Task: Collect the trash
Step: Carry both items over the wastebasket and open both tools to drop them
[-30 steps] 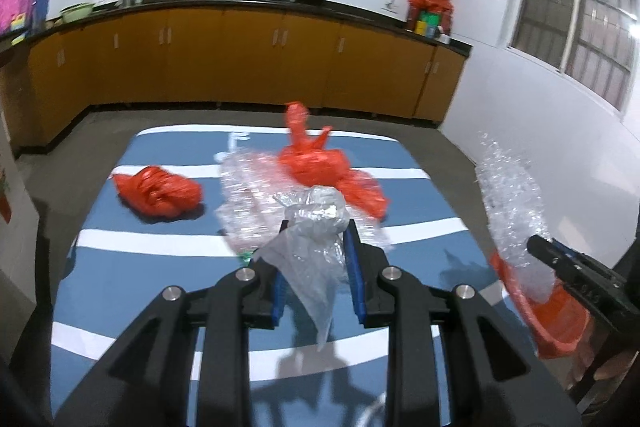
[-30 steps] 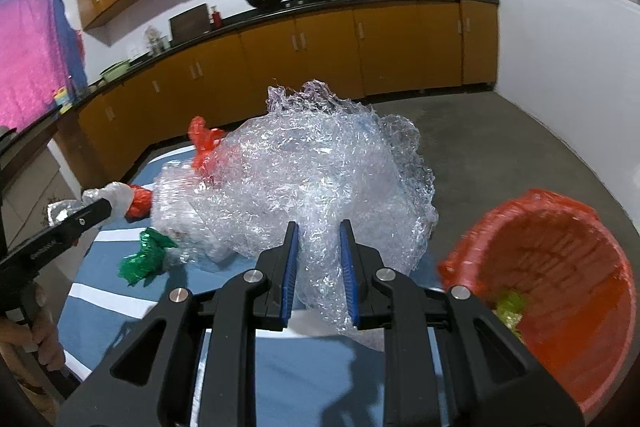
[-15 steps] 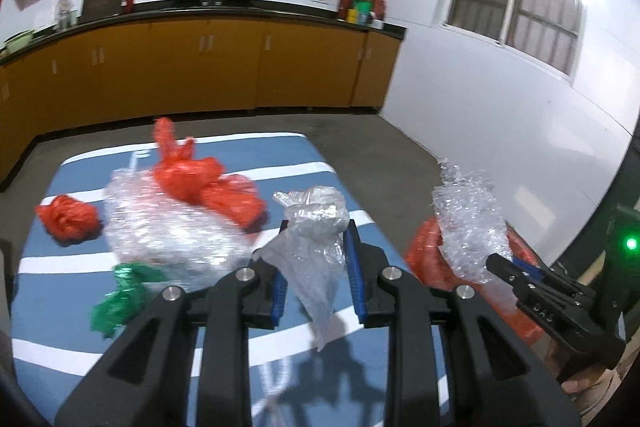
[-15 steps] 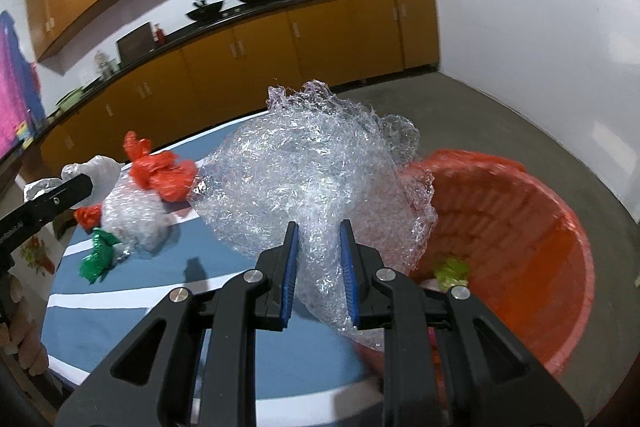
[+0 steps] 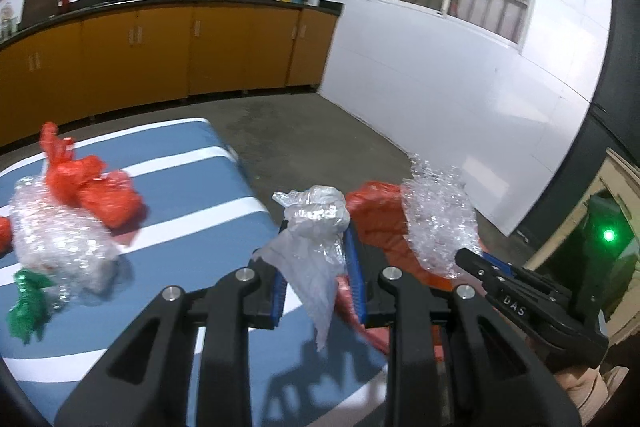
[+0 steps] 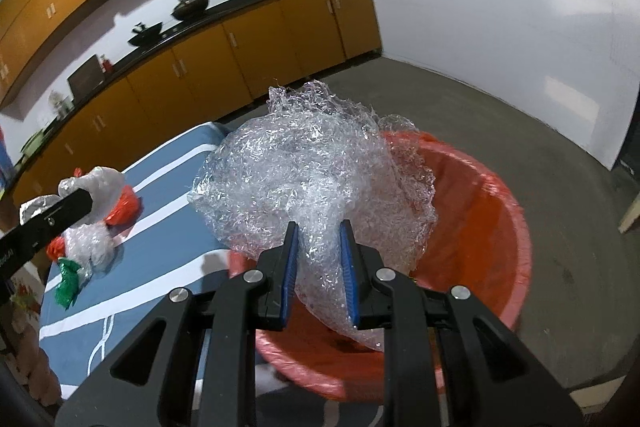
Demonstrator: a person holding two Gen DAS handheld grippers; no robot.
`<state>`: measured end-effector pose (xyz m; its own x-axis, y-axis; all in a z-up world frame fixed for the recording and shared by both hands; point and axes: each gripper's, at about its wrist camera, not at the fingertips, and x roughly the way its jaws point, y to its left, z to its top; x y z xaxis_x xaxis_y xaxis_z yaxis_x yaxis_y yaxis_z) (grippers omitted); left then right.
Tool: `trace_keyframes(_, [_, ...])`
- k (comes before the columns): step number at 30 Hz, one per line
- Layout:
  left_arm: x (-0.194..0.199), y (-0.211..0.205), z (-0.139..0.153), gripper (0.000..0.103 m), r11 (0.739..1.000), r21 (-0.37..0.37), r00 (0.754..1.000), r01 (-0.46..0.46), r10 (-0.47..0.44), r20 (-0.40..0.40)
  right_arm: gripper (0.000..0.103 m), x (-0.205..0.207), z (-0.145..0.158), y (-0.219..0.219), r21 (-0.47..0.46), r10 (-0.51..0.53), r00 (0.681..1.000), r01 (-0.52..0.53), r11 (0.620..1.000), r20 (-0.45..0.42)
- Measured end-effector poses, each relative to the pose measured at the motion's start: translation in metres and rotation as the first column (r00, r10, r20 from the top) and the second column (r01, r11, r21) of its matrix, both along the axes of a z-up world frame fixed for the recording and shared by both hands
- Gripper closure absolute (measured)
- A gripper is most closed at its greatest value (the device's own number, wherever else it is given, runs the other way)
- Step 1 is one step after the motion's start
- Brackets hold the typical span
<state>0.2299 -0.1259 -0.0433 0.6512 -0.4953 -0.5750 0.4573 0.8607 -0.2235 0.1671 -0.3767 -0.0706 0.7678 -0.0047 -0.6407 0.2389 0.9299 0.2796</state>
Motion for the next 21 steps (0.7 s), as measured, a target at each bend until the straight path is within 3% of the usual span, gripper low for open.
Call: trace_keyframes(21, [0.012,-0.085,-0.033,0.074,0.987,0.024,0.985,0.161,-0.160,-0.058,0.081,0.000,-0.011,-0.041,0.108,-0.080,0.997,0.080,0.991,-0.005])
